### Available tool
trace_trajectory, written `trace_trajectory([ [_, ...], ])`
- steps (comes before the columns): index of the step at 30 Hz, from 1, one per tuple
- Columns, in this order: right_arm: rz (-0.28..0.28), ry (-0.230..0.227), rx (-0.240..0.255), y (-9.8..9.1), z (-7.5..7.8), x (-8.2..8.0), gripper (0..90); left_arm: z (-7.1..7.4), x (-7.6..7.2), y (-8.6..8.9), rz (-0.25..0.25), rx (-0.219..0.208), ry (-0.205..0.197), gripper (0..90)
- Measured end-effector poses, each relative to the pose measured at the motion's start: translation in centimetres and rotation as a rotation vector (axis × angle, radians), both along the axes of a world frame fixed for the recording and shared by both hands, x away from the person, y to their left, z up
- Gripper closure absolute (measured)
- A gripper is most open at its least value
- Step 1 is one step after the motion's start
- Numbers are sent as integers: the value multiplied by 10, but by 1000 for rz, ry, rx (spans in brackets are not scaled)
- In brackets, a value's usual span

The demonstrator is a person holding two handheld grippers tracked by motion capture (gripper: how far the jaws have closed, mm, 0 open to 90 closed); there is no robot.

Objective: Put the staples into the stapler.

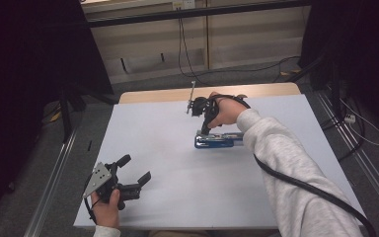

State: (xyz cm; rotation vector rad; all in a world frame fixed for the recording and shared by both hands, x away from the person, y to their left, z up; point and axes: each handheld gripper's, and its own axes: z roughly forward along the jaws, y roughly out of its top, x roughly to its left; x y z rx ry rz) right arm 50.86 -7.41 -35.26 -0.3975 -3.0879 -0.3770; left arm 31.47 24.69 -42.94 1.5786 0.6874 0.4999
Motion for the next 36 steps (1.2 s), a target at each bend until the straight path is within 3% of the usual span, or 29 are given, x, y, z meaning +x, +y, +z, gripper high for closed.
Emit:
trace_trajectory([
  [30,-7,-17,1,-3,-12,13,790,-1,-1,-3,-2,-15,16,30],
  [36,-4,-17,4,-3,-15,14,790,-1,-1,-2,-7,1,16,30],
])
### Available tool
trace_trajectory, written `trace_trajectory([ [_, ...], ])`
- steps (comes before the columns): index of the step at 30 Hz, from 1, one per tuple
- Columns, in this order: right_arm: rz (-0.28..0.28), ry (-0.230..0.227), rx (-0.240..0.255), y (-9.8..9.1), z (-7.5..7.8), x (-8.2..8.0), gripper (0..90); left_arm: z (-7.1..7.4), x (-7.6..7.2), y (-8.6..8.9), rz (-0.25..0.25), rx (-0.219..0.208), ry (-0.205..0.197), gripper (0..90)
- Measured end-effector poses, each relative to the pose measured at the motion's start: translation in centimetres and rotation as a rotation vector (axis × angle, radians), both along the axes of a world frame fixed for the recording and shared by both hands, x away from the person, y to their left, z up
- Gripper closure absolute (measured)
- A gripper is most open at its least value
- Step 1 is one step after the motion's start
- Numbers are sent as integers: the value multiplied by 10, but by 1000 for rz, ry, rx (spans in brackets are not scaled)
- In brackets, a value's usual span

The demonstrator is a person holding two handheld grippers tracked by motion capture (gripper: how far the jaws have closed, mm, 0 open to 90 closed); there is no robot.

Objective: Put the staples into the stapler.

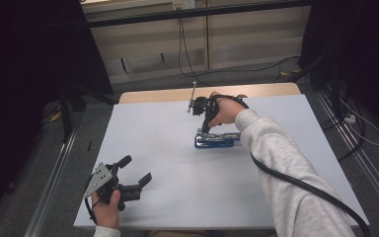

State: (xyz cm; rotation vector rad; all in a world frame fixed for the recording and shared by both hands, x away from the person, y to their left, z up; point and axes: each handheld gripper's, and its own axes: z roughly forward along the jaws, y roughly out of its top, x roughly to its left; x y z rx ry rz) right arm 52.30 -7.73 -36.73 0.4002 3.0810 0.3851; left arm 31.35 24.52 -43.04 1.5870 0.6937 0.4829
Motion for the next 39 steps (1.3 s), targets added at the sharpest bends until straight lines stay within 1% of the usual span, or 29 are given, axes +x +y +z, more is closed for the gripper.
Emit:
trace_trajectory([
  [6,-6,2,-2,0,-3,0,789,0,0,0,-3,2,1,30],
  [7,0,-3,-3,0,-3,1,790,0,0,0,-1,-1,4,31],
  [8,-6,-3,3,0,-3,0,789,0,0,0,-1,-1,4,31],
  [12,-2,-3,5,0,-5,0,789,0,0,1,6,-6,7,33],
  [13,-7,-1,-1,-1,-6,0,789,0,0,1,4,-4,5,33],
  [17,-11,-2,6,-1,-8,1,790,0,0,1,8,-3,5,33],
  [19,-1,5,11,-1,-9,1,789,0,0,1,8,-2,6,33],
  [21,-4,3,7,-1,-9,1,789,0,0,1,4,-9,10,33],
  [23,-4,-5,13,-2,-10,1,790,0,0,1,6,-6,9,33],
  [25,-9,-4,16,-2,-10,1,789,0,0,1,6,-3,8,33],
  [26,-12,-2,17,-3,-11,1,790,0,0,1,7,-8,8,33],
  [27,-1,-1,16,-3,-11,1,789,0,0,1,7,-8,8,33],
  [28,-5,-4,20,-4,-12,1,789,0,0,1,7,-5,3,33],
  [29,-8,0,17,-4,-12,1,789,0,0,1,7,-7,8,33],
  [31,1,-3,22,-4,-12,1,789,0,0,1,8,-7,9,33],
  [35,-5,0,26,-5,-14,0,790,0,0,1,7,-2,4,33],
  [39,-12,2,22,-6,-15,1,789,0,0,1,6,-7,7,33],
])
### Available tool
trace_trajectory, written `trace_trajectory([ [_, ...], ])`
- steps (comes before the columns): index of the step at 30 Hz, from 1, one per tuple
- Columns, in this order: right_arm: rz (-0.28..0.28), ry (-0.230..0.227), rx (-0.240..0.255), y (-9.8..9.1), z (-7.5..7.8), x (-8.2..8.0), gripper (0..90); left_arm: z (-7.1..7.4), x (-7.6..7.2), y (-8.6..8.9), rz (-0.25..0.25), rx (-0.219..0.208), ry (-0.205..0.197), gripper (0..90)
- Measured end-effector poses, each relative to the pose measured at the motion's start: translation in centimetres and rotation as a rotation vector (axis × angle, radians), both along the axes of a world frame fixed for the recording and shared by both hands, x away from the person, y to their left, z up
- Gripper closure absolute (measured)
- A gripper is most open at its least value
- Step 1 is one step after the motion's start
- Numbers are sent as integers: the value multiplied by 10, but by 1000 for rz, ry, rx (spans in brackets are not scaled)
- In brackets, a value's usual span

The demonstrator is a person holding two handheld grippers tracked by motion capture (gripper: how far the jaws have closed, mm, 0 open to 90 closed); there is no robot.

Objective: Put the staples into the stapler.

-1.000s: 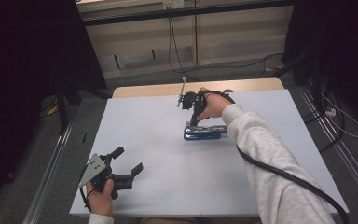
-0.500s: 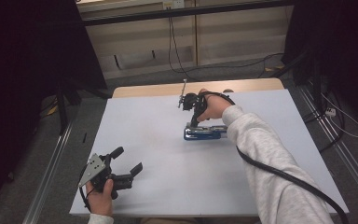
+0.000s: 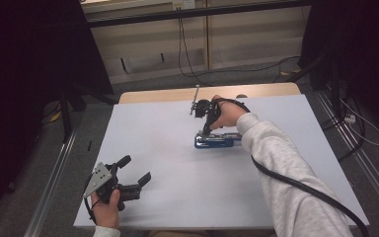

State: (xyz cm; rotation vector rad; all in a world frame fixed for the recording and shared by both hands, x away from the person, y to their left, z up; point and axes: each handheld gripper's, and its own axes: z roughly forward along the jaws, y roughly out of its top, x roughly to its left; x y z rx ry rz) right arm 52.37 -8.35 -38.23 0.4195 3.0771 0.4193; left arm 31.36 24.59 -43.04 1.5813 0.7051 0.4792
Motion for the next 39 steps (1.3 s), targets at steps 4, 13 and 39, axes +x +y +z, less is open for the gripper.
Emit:
trace_trajectory([
  [4,4,-2,-4,0,-1,0,789,0,0,0,-1,0,0,33],
  [13,4,2,-15,0,-3,1,789,0,0,0,-1,1,1,33],
  [39,19,1,-22,4,-6,1,790,-1,0,0,-7,3,10,33],
])
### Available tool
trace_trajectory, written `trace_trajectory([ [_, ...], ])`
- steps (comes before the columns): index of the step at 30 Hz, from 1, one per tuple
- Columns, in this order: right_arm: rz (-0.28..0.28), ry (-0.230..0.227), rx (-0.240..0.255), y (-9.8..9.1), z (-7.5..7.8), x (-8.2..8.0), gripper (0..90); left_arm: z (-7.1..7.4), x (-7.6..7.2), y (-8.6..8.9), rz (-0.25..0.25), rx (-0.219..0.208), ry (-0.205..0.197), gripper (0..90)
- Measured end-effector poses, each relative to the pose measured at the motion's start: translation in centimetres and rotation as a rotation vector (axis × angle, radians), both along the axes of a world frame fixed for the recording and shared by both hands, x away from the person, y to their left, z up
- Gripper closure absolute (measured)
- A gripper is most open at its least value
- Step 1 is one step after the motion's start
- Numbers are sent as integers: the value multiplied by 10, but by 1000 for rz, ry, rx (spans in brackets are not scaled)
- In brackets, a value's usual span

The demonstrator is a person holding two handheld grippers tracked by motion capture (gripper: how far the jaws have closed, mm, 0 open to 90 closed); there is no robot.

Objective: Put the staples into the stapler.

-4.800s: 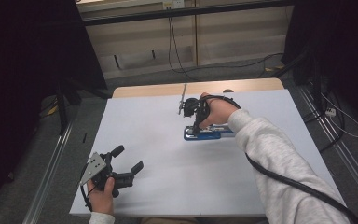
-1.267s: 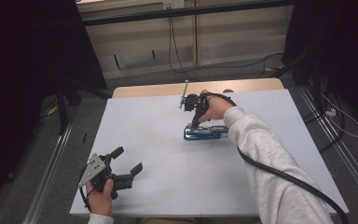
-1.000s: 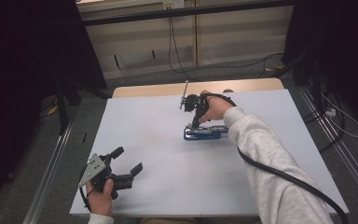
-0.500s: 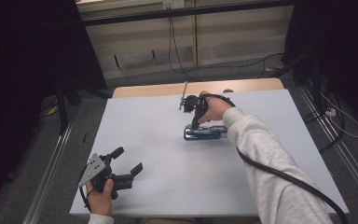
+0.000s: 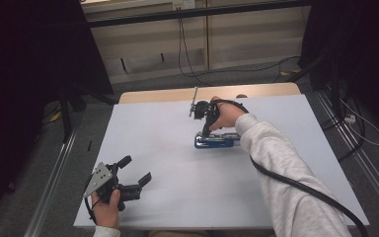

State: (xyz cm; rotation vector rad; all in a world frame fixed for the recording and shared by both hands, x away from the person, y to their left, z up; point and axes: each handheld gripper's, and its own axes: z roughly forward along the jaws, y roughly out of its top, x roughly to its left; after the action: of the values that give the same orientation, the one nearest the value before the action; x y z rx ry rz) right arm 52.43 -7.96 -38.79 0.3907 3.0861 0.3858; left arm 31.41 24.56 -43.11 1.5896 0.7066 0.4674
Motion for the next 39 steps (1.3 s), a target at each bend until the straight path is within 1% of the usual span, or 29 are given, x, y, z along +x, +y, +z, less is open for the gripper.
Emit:
trace_trajectory([
  [11,6,2,1,3,-1,-1,789,0,0,0,3,0,5,33],
  [14,15,-3,3,4,-1,-1,789,0,0,0,-2,-2,9,33],
  [15,9,-1,1,4,-1,-1,789,0,0,0,0,-2,7,33],
  [16,16,-3,-3,5,-1,-1,789,0,0,0,-1,-2,7,33],
  [18,15,-5,4,5,-1,0,789,0,0,0,1,-1,8,33],
  [19,11,-2,-4,6,-1,-1,789,0,0,0,5,1,8,33],
  [20,10,-4,-6,6,-1,-1,789,0,0,0,-3,1,8,33],
  [23,16,-5,-3,6,-2,-1,789,0,0,0,0,-1,9,33],
  [26,12,-4,-5,6,-2,-1,789,0,1,0,-2,9,2,33],
  [27,18,-6,2,6,-2,0,789,0,1,0,0,8,3,33],
  [33,11,-4,-9,6,-3,-1,789,-1,1,0,-3,6,12,33],
  [34,18,-6,-6,6,-3,-1,789,-1,1,0,2,6,13,33],
  [35,12,-5,-4,6,-3,-1,789,-1,1,0,3,7,13,33],
  [38,16,-5,-3,5,-3,-1,788,-1,1,0,1,8,15,33],
  [39,25,-8,2,5,-4,0,788,-1,1,0,3,10,11,33],
])
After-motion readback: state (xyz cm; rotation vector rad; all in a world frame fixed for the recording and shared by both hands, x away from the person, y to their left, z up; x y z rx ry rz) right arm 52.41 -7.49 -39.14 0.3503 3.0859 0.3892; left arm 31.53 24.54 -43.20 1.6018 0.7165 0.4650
